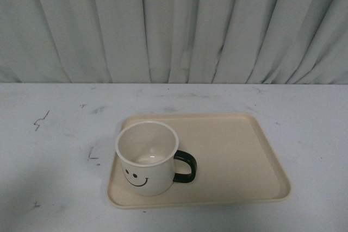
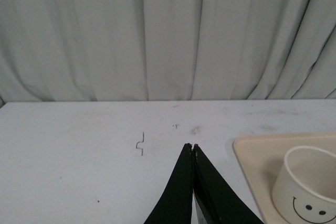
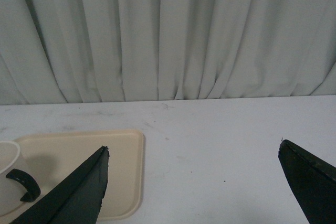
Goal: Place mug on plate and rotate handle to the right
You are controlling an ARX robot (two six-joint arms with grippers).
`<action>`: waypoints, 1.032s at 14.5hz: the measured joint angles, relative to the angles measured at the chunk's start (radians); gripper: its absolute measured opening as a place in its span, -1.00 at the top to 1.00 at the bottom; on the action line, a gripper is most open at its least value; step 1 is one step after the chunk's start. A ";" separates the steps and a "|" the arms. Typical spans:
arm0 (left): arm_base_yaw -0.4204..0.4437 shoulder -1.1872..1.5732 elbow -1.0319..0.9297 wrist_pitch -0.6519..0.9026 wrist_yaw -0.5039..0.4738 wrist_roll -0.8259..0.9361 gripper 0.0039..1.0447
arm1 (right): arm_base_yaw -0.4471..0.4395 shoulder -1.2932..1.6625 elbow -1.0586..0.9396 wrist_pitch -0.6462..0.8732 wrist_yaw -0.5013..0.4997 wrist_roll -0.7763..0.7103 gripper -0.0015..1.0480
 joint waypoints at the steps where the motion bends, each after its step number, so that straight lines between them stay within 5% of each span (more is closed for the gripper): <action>1: 0.000 -0.047 0.000 -0.032 0.001 0.000 0.97 | 0.000 0.000 0.000 0.000 0.000 0.000 -0.87; 3: 0.000 -0.222 0.000 -0.193 0.001 0.000 0.97 | 0.000 0.000 0.000 0.000 0.000 0.000 -0.87; 15: 0.000 -0.561 0.000 -0.552 0.000 0.000 0.97 | 0.000 0.000 0.000 0.000 0.000 0.000 -0.87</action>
